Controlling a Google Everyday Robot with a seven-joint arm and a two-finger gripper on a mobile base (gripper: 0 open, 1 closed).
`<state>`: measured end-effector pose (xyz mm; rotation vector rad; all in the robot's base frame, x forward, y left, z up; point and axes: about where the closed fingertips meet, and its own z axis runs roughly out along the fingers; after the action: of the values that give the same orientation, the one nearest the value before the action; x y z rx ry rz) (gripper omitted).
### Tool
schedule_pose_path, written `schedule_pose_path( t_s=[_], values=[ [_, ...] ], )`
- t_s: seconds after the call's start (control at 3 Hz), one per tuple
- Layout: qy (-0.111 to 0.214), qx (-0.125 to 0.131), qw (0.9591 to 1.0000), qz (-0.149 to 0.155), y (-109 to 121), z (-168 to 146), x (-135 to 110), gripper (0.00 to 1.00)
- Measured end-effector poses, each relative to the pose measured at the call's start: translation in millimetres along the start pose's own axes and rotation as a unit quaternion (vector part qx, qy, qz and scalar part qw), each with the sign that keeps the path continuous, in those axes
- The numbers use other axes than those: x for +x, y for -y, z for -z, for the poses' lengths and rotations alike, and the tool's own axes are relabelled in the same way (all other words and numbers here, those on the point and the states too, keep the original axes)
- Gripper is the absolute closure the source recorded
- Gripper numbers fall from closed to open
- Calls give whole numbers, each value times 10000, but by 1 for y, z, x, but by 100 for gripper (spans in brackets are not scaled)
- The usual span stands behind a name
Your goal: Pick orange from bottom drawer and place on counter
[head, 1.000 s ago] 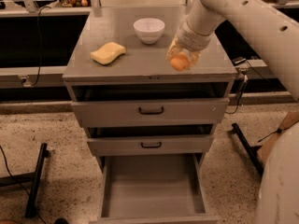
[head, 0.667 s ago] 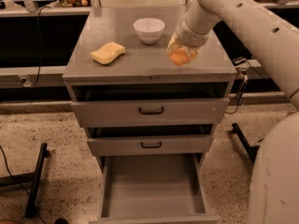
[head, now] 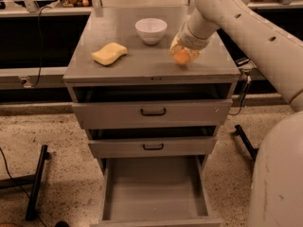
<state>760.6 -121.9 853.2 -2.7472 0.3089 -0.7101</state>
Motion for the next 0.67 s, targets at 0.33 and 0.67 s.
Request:
schedule_pose_path(
  t_s=[0.33,0.67],
  values=[
    [-138,-143,9998,-39,-6,-14,3,59],
    [-121,-148,9998,-37,-6,-17,2,36]
  ],
)
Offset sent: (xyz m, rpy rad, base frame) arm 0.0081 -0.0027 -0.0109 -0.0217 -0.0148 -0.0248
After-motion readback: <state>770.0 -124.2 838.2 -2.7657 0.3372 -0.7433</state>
